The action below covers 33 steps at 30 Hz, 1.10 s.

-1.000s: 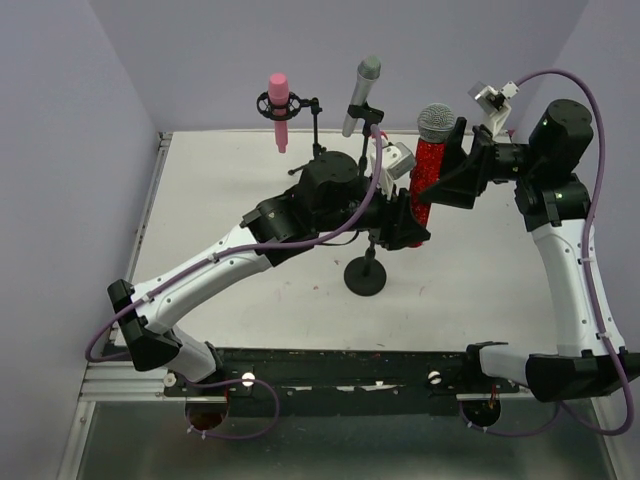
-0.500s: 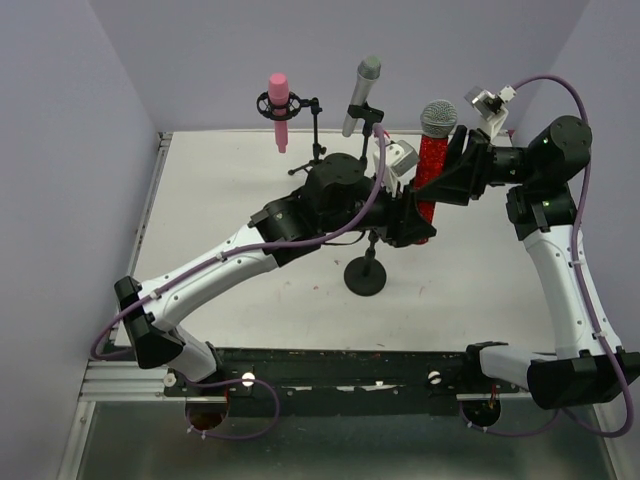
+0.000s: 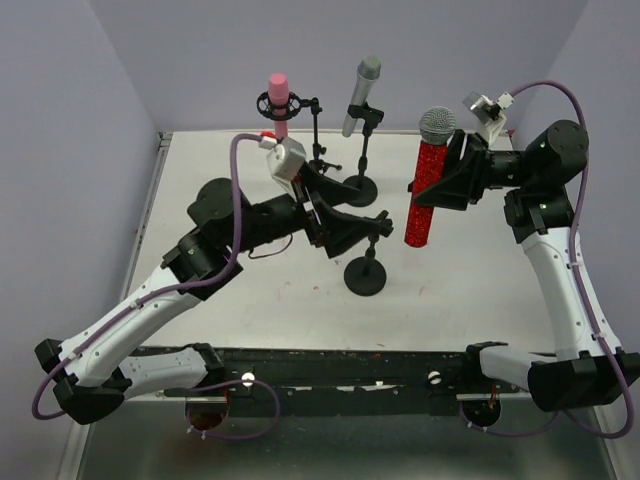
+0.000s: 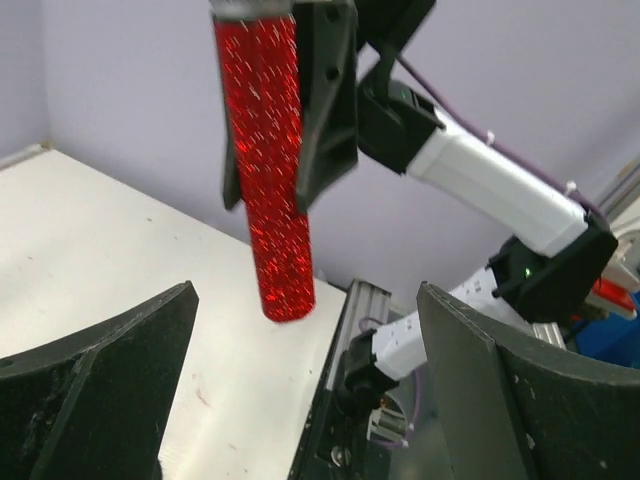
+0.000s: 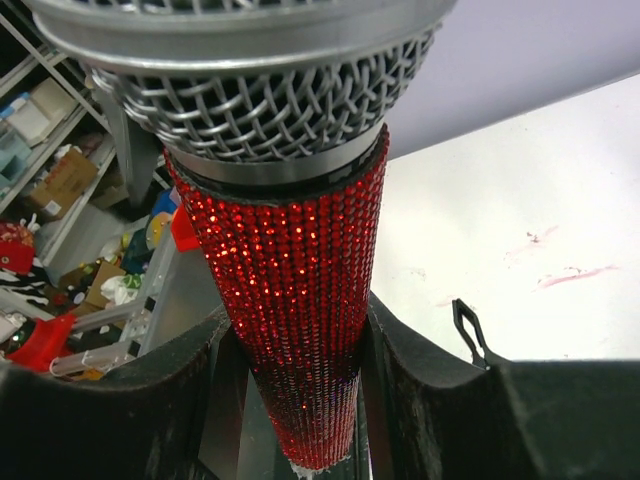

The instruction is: Attach the microphones to the stand

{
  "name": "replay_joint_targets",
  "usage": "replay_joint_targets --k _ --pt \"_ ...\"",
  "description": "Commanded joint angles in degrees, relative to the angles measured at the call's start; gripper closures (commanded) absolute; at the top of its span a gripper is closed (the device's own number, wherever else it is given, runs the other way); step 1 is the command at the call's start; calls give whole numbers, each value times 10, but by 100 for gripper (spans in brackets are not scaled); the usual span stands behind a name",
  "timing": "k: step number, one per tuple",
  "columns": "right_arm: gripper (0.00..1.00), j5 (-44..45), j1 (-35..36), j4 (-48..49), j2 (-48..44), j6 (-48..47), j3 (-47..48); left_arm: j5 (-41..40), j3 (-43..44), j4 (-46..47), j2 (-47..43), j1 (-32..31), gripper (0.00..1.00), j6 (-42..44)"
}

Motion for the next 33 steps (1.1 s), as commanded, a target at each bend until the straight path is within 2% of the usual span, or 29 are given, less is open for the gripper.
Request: replay_joint_targets --k 1,8,16,28,33 --pt "83 -71 -2 8 -18 -23 -23 76 33 37 21 53 1 -63" --pt "83 -79 -5 14 -26 -23 -32 116 191 -18 152 54 1 -89" --pt "83 -83 -5 14 -29 -23 -34 78 294 -80 242 39 2 -51" --pt "83 -87 -5 15 -30 -22 -43 61 307 -39 272 18 13 -38" --pt "83 -89 -5 15 -31 -23 -44 56 332 -33 297 18 24 -50"
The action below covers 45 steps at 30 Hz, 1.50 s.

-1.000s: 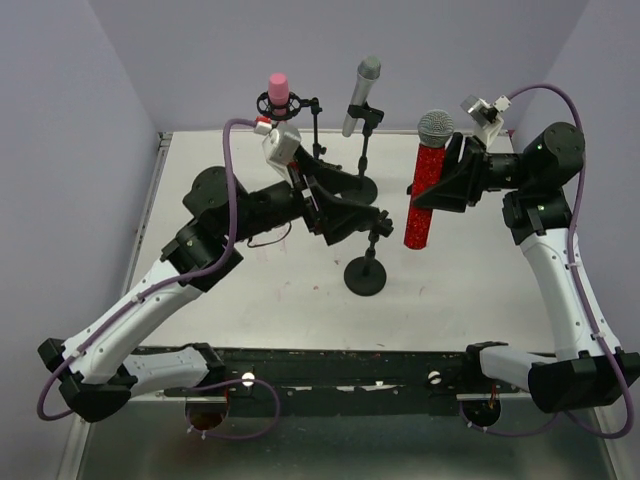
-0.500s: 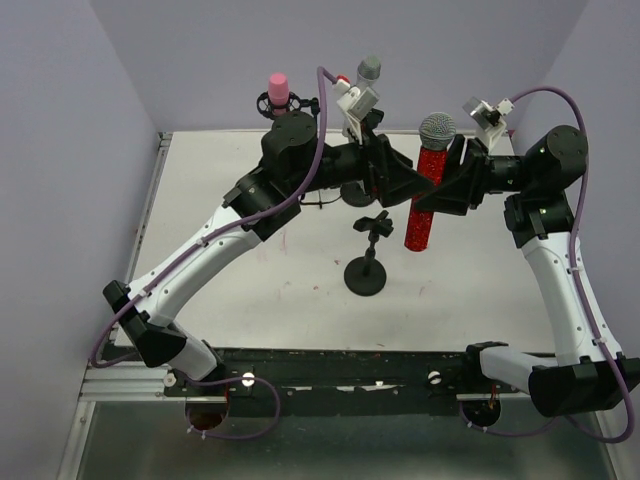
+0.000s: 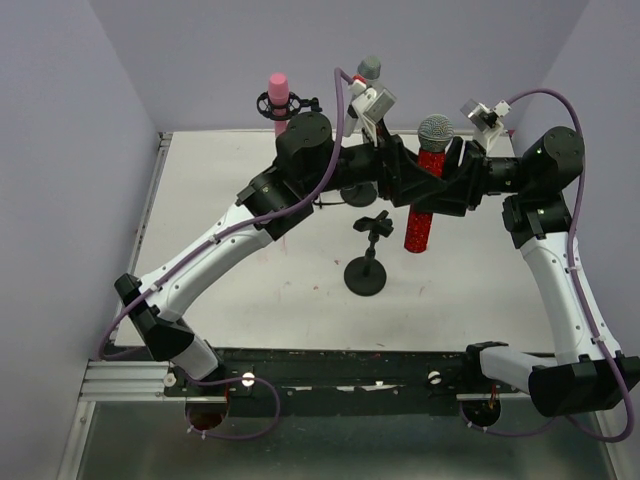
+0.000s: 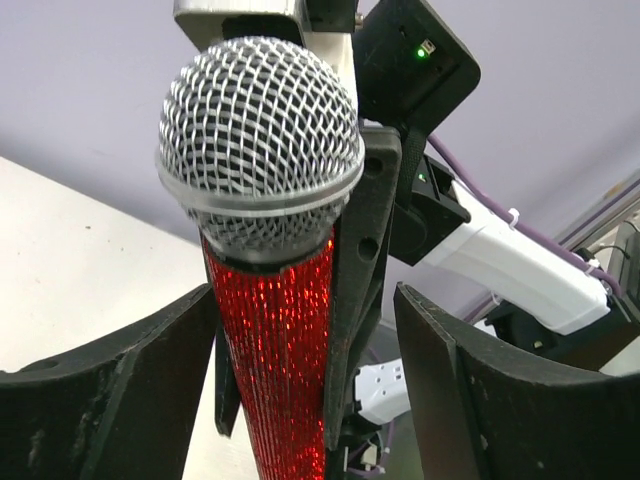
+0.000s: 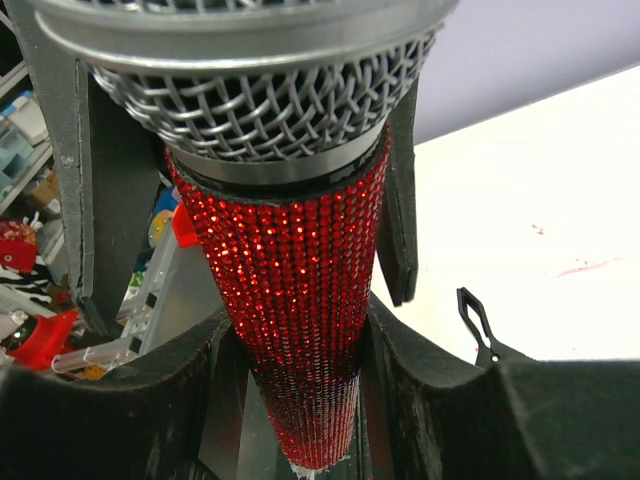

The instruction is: Attach the microphones to the stand

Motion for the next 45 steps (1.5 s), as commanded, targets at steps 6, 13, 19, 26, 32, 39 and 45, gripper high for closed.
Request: replay_joint_targets --k 6,13,19,26,32,39,45 --pt "83 -90 -4 14 -14 -5 -6 -4 61 16 45 -2 31 -17" --pt "82 -88 -4 18 -15 -5 -9 12 55 26 42 2 74 -33" --pt "73 -88 -4 24 -17 -3 -14 45 30 57 29 17 100 -72" --pt "0 -97 -10 36 -21 -6 -22 48 -21 81 -38 21 100 -40" --pt "0 -89 -31 73 -7 3 -31 47 -72 20 -125 27 100 21" --pt "0 -6 -73 80 24 3 -34 4 -179 -59 -258 37 100 96" --pt "0 280 -77 -375 71 -392 92 -70 -275 -127 -361 45 100 148"
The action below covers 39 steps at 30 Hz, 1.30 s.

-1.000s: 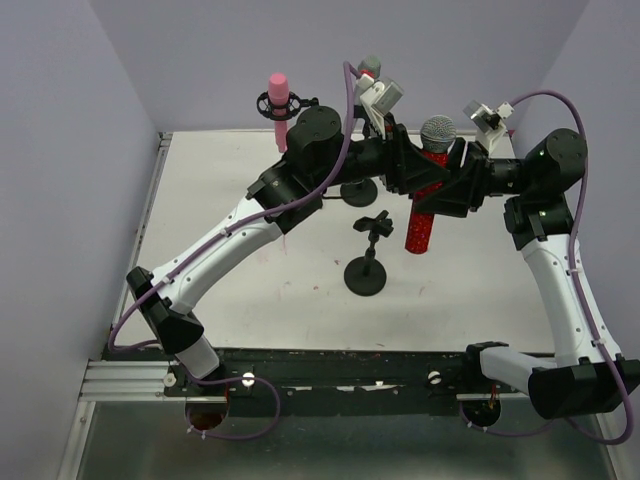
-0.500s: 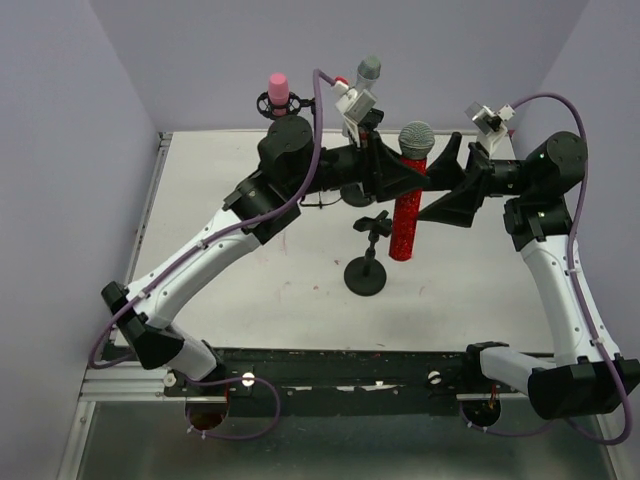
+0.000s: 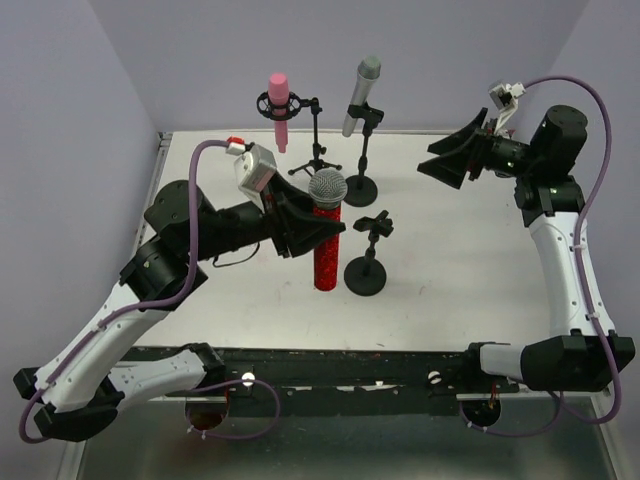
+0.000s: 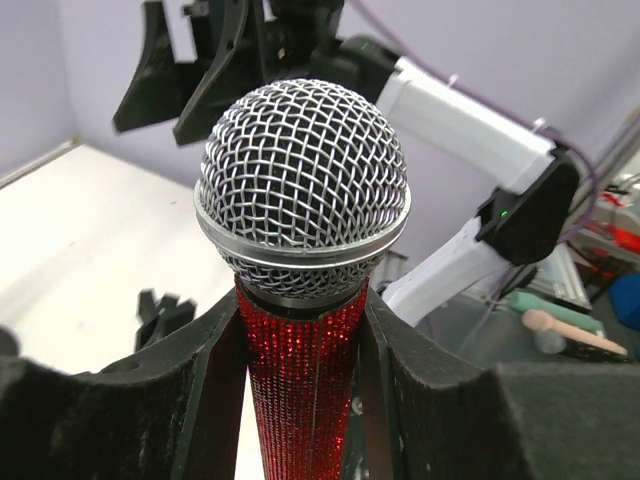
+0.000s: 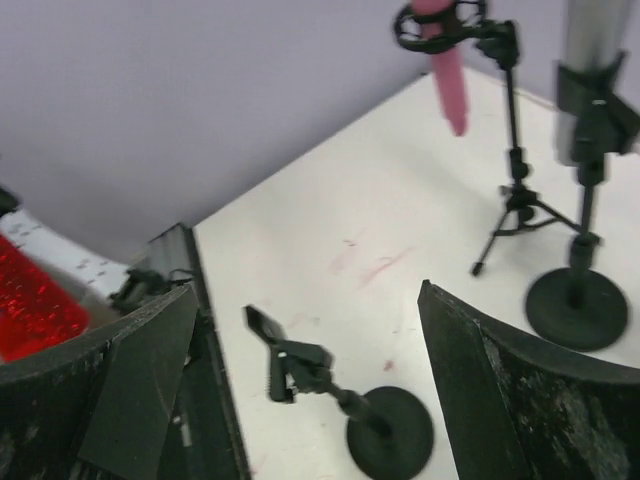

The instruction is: Attach the microphones to the stand

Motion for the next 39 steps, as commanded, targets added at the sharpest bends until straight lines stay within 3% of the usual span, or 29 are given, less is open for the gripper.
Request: replay_joint_targets --k 1,4,8,15,18,21,25,39 --pt "0 119 -6 -246 17 -287 41 -75 -74 -64 -67 7 100 58" --pt "0 11 -6 -262 6 -420 -2 -99 -119 -71 -107 7 100 68" --pt "0 -46 -6 -447 -7 -783 -18 -114 -149 -90 -137 7 100 79" --pt "0 -53 15 -708 60 -1054 40 -132 -195 -86 -178 7 100 79" --pt "0 -42 44 -703 76 -1052 30 -130 -211 -71 -188 7 100 76" --pt "0 -20 65 -581 72 -909 4 -130 -218 -64 -188 7 100 73" --pt "0 13 99 -463 59 -795 -24 -126 -222 -57 -189 7 100 69" --pt "0 38 164 -431 88 -758 -30 -121 -247 -24 -181 7 100 55"
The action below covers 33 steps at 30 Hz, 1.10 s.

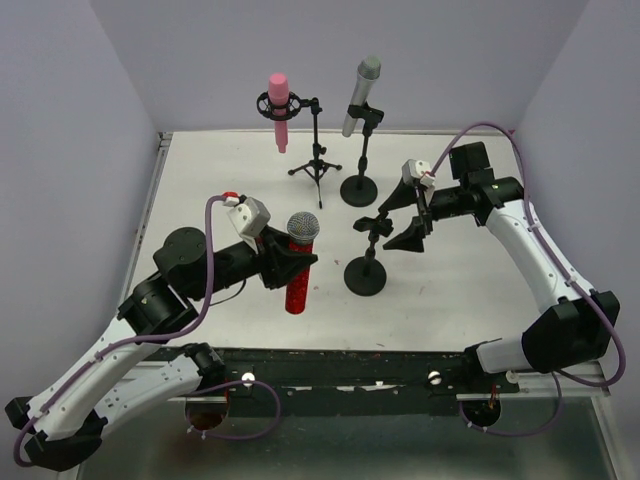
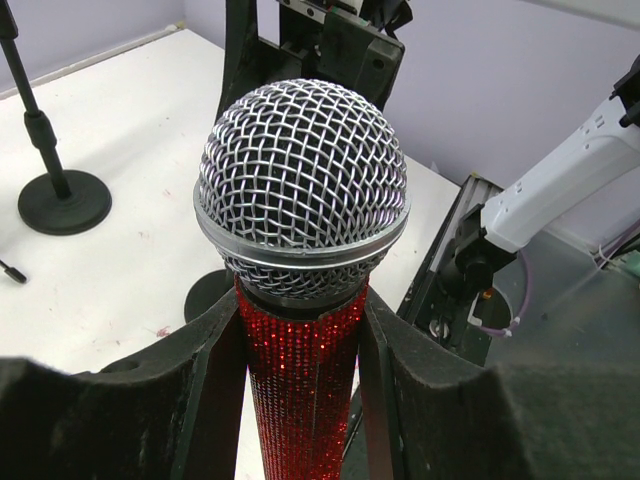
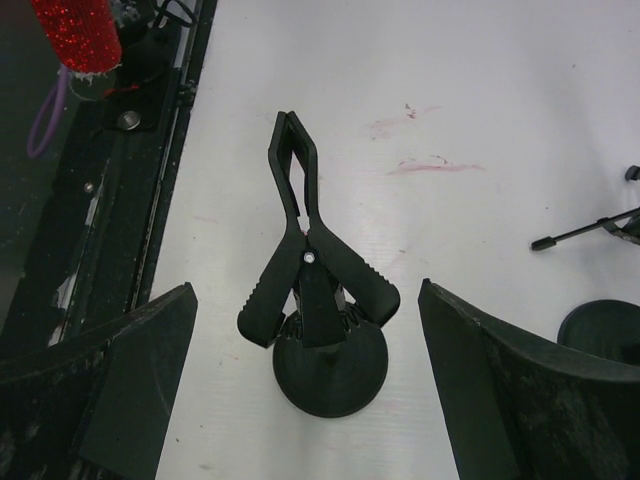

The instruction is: Attach the microphones to the stand

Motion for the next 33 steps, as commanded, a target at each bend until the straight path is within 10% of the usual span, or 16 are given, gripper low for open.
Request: replay_joint_targets --k 1,10,22,33 --pt "0 14 14 25 9 20 -7 -2 -4 39 1 1 100 -9" --pt "11 17 14 20 4 3 -10 -11 -4 44 9 1 100 -9" --pt "71 5 14 -1 -2 -24 -11 -29 93 33 124 1 100 74" --pt "78 3 15 7 -9 -10 -19 0 140 129 244 2 100 118"
